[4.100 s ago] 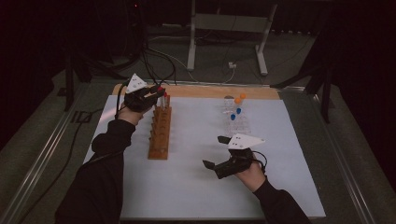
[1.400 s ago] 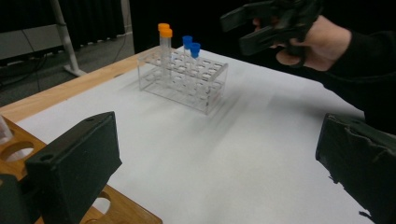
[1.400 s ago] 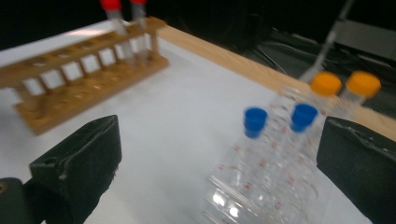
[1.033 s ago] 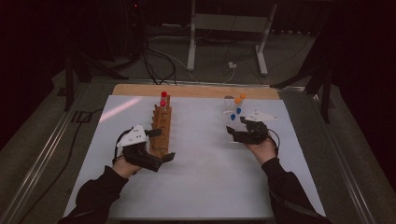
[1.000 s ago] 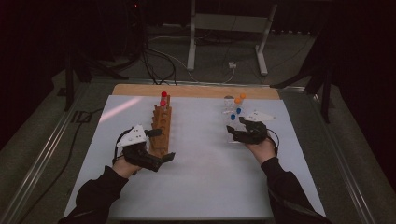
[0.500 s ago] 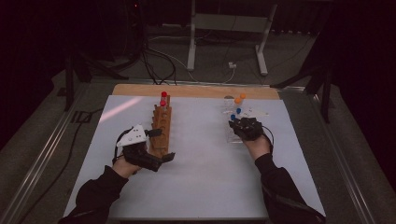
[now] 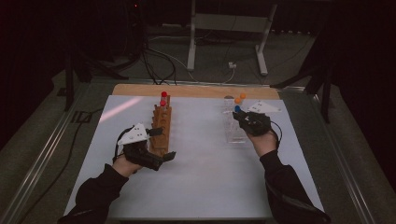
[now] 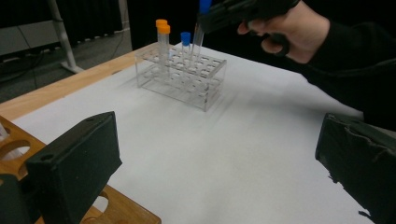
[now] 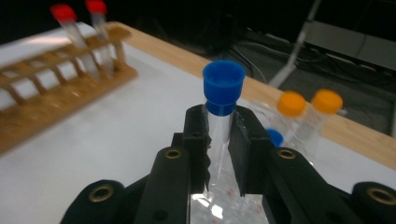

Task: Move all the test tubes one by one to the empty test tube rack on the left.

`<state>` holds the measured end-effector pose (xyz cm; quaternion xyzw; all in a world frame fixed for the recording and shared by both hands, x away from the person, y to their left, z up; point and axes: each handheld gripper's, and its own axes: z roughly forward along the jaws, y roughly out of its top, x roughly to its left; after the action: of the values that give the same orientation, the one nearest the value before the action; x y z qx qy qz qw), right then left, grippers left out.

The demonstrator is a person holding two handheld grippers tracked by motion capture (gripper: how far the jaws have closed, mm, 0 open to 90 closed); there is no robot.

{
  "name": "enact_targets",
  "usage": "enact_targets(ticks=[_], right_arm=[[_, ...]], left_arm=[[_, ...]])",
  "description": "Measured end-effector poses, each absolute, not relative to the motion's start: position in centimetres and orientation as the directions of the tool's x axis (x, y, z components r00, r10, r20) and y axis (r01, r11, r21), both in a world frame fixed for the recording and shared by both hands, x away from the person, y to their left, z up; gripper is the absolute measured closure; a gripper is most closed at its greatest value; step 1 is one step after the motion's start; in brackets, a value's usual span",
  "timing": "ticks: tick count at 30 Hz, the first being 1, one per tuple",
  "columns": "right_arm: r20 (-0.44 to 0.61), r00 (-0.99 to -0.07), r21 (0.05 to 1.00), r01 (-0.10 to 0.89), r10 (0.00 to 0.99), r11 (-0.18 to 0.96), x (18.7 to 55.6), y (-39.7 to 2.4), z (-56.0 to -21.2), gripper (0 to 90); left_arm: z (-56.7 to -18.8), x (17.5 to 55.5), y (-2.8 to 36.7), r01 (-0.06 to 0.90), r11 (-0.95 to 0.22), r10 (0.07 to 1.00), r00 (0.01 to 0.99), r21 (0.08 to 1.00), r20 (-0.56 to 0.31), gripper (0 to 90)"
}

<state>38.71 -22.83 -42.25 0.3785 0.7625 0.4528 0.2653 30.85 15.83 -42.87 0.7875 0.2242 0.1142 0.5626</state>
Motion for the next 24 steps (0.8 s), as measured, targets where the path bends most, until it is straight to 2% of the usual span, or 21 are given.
enact_targets(ticks=[7,24], right_arm=[[-0.085,-0.638,0.891,0.294,0.765,0.345,36.9,-21.7,-41.1,77.4],[-0.040,-0.809,0.845,0.286,0.587,0.452,31.8,-17.4,-44.0,77.4]], left_arm=[[-42.4,30.7,15.0,0.217,-0.273,0.460,0.885,0.937,-0.071,0.7],[-41.8,30.6,11.4,0.209,-0.313,0.404,0.912,0.927,-0.069,1.8]])
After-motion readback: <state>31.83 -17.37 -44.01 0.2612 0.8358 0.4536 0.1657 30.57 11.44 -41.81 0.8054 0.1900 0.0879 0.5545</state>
